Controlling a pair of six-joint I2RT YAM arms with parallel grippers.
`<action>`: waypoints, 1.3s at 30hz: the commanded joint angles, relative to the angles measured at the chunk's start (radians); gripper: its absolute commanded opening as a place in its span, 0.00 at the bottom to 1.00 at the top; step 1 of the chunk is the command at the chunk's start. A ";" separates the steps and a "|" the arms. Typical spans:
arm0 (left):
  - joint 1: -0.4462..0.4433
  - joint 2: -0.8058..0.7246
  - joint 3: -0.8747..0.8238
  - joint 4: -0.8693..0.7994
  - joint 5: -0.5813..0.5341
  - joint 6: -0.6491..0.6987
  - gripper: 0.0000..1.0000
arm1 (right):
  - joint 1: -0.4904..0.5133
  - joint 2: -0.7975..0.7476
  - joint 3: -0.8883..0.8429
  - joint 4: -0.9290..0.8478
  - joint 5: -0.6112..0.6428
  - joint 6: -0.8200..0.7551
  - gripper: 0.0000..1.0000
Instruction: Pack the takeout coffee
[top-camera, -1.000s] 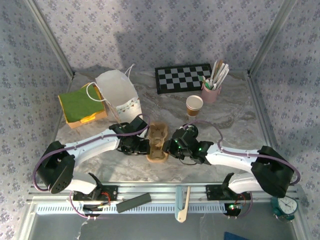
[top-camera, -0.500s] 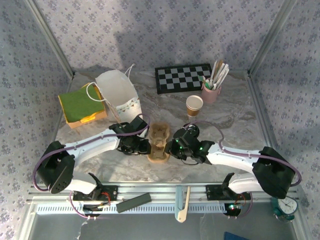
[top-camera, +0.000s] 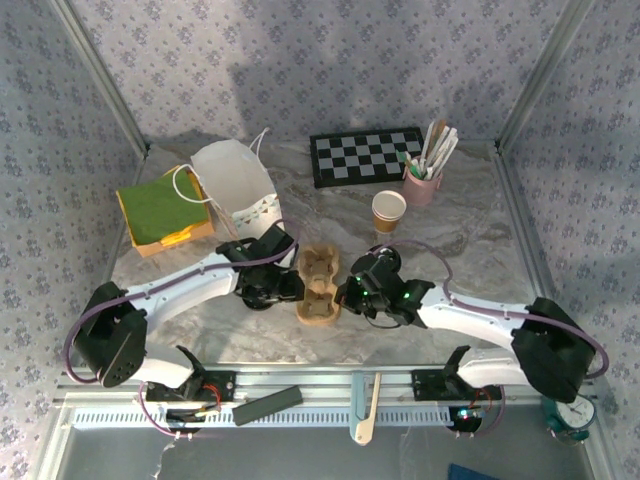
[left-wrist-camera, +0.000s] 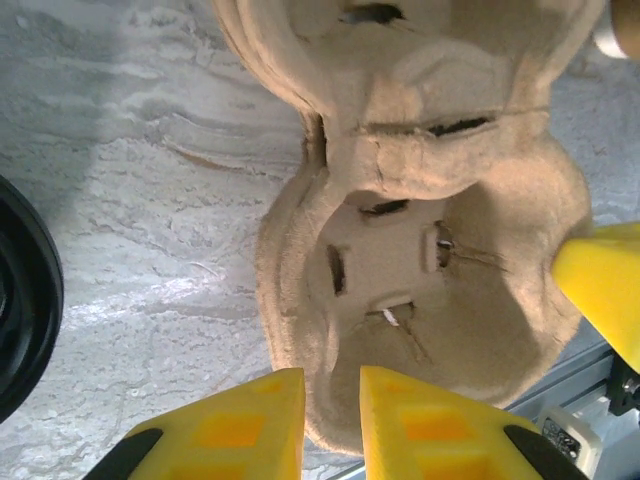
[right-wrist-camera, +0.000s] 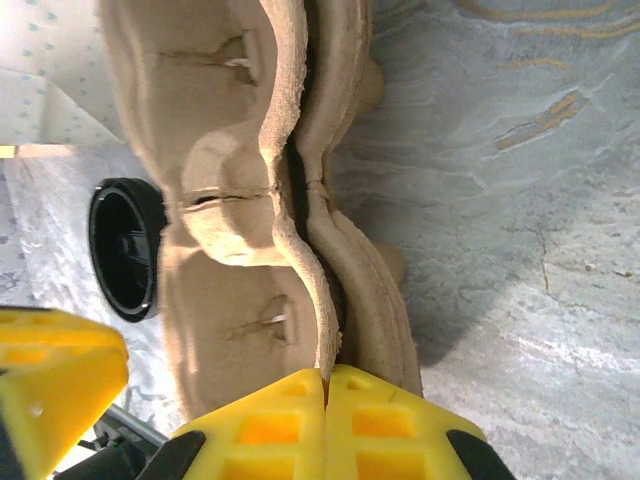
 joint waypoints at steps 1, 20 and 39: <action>0.029 -0.051 0.053 -0.045 -0.014 0.021 0.22 | -0.022 -0.094 -0.003 -0.022 0.006 -0.021 0.00; 0.049 -0.063 0.102 -0.025 0.030 -0.015 0.38 | -0.089 -0.214 -0.047 -0.025 -0.045 -0.051 0.00; 0.131 -0.069 0.479 -0.188 -0.036 -0.043 0.52 | -0.122 -0.154 0.313 -0.222 -0.018 -0.320 0.00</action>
